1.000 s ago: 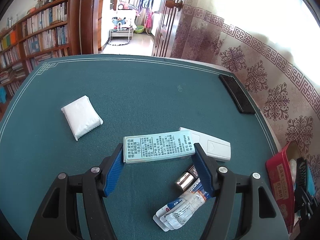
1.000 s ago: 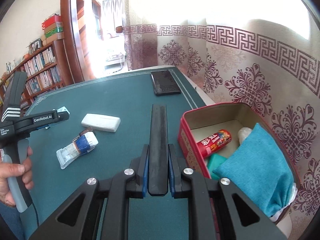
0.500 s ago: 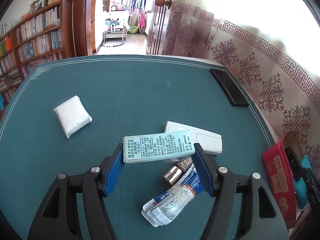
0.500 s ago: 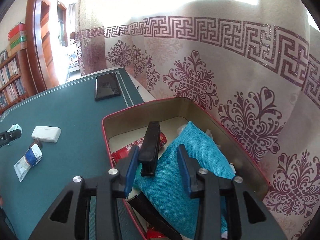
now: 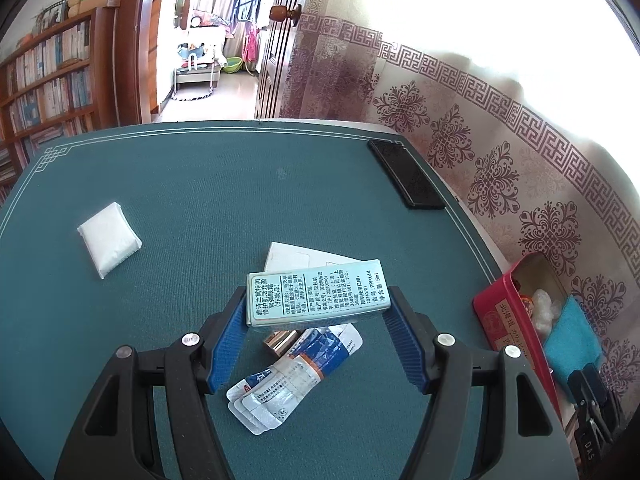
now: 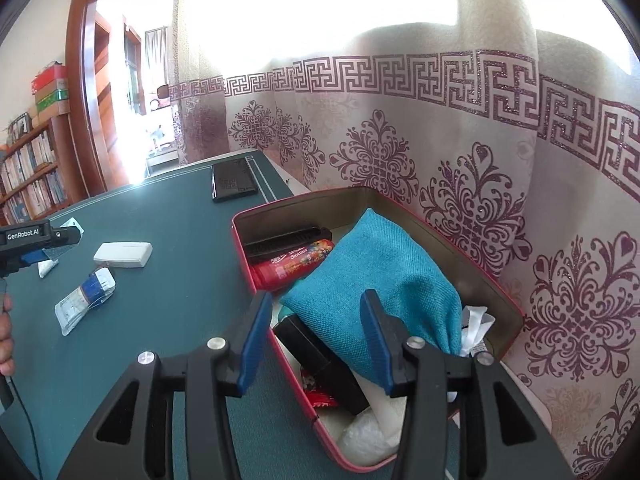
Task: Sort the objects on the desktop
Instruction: 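Carry the black comb into the tin box and open the right tool, then carry the pale green box into the tin box and open the left tool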
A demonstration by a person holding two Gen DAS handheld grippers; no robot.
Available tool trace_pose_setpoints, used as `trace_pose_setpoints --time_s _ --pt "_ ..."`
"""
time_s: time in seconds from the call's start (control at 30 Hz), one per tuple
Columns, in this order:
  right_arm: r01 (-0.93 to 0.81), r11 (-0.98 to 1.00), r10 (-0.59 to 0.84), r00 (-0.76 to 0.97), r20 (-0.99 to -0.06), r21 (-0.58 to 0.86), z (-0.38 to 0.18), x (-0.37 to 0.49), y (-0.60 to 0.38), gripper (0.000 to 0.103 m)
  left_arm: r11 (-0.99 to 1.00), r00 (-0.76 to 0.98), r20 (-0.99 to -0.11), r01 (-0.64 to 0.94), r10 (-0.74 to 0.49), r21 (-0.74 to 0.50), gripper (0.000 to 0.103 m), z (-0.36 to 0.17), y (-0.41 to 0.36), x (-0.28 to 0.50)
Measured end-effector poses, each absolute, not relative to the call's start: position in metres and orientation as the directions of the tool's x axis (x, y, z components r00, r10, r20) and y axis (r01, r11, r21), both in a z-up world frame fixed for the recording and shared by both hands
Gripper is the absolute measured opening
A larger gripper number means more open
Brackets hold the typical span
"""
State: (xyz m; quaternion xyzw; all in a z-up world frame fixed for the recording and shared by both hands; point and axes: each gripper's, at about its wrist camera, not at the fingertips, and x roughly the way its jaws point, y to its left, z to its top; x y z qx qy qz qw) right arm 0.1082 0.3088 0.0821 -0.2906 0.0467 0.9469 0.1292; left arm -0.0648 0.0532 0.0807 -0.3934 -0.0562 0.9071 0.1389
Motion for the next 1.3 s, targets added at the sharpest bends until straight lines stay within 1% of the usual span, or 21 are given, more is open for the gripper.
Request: trace_pose_setpoints --time_s 0.03,0.13,0.33,0.53,0.77,0.87,1.03,1.17,1.3 --pt "-0.265 -0.964 0.212 -0.801 -0.56 0.013 0.081 0.112 0.307 0.056 -0.952 -0.647 -0.698 -0.222 0.306 -0.212 0.07 0.082 0.058 -0.062" --pt "-0.246 -0.968 0.178 -0.806 -0.565 0.046 0.077 0.12 0.306 0.062 -0.94 -0.626 -0.703 -0.265 0.338 -0.216 0.07 0.084 0.076 -0.055" --pt "-0.22 -0.971 0.121 -0.8 -0.587 0.099 0.07 0.13 0.308 0.066 -0.898 -0.566 -0.712 -0.38 0.415 -0.221 0.07 0.088 0.126 -0.038" --pt "-0.201 -0.97 0.084 -0.801 -0.593 0.134 0.065 0.138 0.311 0.07 -0.826 -0.479 -0.702 -0.484 0.527 -0.29 0.07 0.099 0.176 -0.025" --pt "-0.2 -0.963 0.051 -0.795 -0.605 0.181 0.059 0.145 0.321 0.072 -0.772 -0.442 -0.69 -0.573 0.573 -0.275 0.07 0.115 0.239 -0.02" --pt "-0.196 -0.961 0.041 -0.796 -0.604 0.193 0.059 0.148 0.324 0.073 -0.75 -0.405 -0.69 -0.585 0.6 -0.308 0.071 0.115 0.261 -0.023" --pt "-0.181 -0.967 0.038 -0.797 -0.603 0.178 0.059 0.151 0.322 0.075 -0.751 -0.294 -0.751 -0.541 0.591 -0.38 0.072 0.097 0.277 -0.032" --pt "-0.178 -0.968 0.038 -0.797 -0.602 0.175 0.059 0.152 0.321 0.076 -0.77 -0.316 -0.75 -0.513 0.581 -0.38 0.072 0.089 0.26 -0.032" --pt "-0.175 -0.971 0.041 -0.791 -0.61 0.161 0.059 0.149 0.315 0.077 -0.771 -0.331 -0.725 -0.474 0.605 -0.426 0.072 0.089 0.234 -0.037"
